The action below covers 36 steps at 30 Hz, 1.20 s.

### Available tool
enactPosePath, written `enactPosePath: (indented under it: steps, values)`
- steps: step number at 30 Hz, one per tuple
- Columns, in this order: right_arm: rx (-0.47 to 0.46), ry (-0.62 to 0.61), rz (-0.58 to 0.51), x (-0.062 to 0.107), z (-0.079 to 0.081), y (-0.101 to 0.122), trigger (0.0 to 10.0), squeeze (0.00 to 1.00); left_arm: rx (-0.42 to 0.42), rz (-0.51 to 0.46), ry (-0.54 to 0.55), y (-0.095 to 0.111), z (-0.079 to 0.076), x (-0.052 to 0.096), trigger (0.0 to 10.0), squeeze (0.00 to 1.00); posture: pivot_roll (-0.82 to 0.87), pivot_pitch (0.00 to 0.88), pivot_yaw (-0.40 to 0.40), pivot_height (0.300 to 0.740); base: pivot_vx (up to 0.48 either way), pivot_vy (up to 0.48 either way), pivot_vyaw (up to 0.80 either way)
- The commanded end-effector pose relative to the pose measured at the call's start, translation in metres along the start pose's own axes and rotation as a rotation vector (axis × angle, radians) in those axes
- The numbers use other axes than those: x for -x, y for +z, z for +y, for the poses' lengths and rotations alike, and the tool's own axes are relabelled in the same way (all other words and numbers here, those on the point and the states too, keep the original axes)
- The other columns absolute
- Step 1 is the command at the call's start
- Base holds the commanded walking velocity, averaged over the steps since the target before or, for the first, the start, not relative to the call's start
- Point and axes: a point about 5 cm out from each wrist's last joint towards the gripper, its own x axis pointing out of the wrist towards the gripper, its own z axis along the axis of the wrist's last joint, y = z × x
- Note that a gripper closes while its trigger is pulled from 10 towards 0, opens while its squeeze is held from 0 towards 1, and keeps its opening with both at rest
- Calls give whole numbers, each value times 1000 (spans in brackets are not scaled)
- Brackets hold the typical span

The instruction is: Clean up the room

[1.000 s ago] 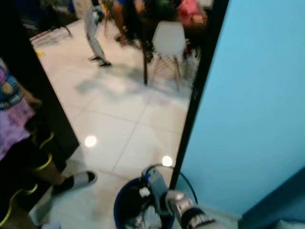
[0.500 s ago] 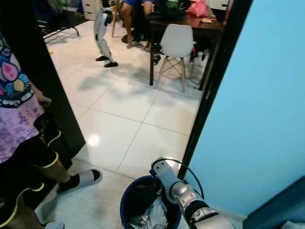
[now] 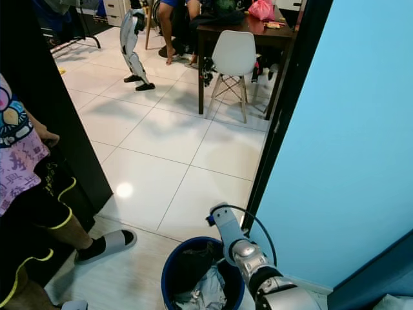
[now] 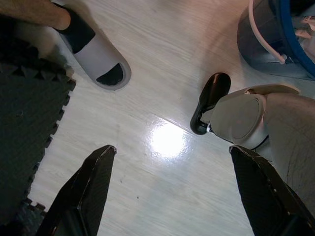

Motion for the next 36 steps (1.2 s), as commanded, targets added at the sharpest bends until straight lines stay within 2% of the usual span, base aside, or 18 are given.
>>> enactPosePath:
  steps: [1,3,4,5,7,10,11,14,15,17,19,20,25,36]
  values:
    - [-34,-1,0,1,-1,-6,10000,1000,-16,26,1,-5,1,1,10000,0,66,92,-82,740,0,0,0]
    - [-31,-4,6,2,-2,-8,10000,1000,-15,26,0,-5,0,0,10000,0,64,92,-80,740,0,0,0]
    - [-23,-18,16,3,-5,-12,10000,784,-12,27,0,-4,-1,0,10000,0,63,92,-81,740,0,0,0]
    - [-9,-44,40,4,-9,-19,10000,0,-9,28,0,-4,-2,0,10000,0,62,91,-81,740,0,0,0]
    - [2,-62,56,5,-11,-24,10000,0,-7,29,0,-4,-2,0,10000,0,62,91,-81,740,0,0,0]
    - [30,-118,143,11,-19,-49,10000,0,-2,49,0,-7,-3,0,10000,0,57,90,-82,740,-160,0,0]
    - [30,-118,143,11,-19,-49,10000,0,-2,49,0,-7,-3,0,10000,0,57,90,-82,740,-480,0,0]
    - [23,-152,232,19,-24,-76,10000,0,-5,57,3,-10,-2,1,10000,0,54,91,-82,740,-480,0,0]
    - [23,-152,232,19,-24,-76,10000,0,-5,57,3,-10,-2,1,10000,0,54,91,-82,740,-480,0,0]
    - [-1,-169,303,28,-26,-99,10000,0,-8,61,6,-12,0,1,10000,0,50,89,-85,740,-480,0,0]
    - [-27,-177,359,35,-27,-117,10000,0,-13,65,7,-12,1,1,10000,0,48,89,-86,740,-480,0,0]
    - [-27,-177,359,35,-27,-117,10000,0,-13,65,7,-12,1,1,10000,0,48,89,-86,740,-480,0,0]
    - [-29,-172,451,48,-22,-148,10000,0,-21,69,5,-12,3,1,10000,0,45,85,-84,740,-480,0,0]
    - [-34,-176,493,54,-17,-161,10000,0,-38,63,-2,-8,3,1,10000,0,36,83,-82,740,-480,0,-38]
